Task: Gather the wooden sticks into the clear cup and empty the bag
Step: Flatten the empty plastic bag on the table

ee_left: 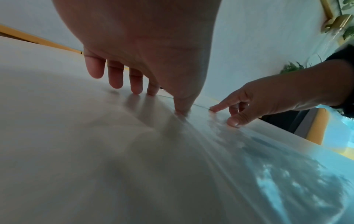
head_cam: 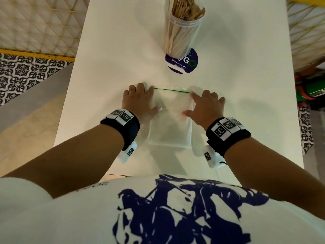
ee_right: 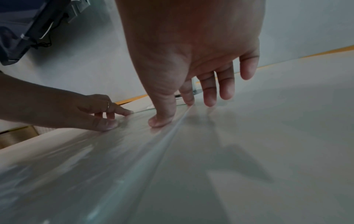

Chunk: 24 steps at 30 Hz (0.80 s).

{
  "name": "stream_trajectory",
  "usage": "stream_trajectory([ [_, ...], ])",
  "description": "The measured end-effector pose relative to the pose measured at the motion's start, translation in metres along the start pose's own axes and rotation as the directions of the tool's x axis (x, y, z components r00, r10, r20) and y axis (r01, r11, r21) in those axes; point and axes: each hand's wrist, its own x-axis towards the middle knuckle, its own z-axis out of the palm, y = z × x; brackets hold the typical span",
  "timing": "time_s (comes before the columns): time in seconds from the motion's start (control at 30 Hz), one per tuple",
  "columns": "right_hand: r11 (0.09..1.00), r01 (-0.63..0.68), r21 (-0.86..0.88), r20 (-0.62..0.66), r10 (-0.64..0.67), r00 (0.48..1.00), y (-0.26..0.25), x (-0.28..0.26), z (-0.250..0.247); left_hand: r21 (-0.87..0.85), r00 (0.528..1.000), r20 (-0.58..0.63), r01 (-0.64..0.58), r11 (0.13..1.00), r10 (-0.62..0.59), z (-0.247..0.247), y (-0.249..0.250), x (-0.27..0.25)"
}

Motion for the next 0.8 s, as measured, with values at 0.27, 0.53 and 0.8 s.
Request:
stream_trajectory([
  [0.27,0.998,0.062,-0.001,-0.05,-0.062,0.997,-0.028,0.022,-0.007,-0.13,0.959,-0.199,-0.232,0.964,0.204,0.0,-0.007,-0.056],
  [0.53,0.936,0.341,0.087,-0.23,-0.314,0.921,-0.113,0.055,-0.033,-0.159,0.99,0.138,-0.019,0.987,0.041,0.024,-0.074,-0.05],
  [0.8,0.865,0.491,0.101,-0.098,-0.483,0.87,-0.168,0.064,-0.025,-0.084,0.983,0.178,-0.026,0.996,0.041,-0.017,-0.17,0.049],
])
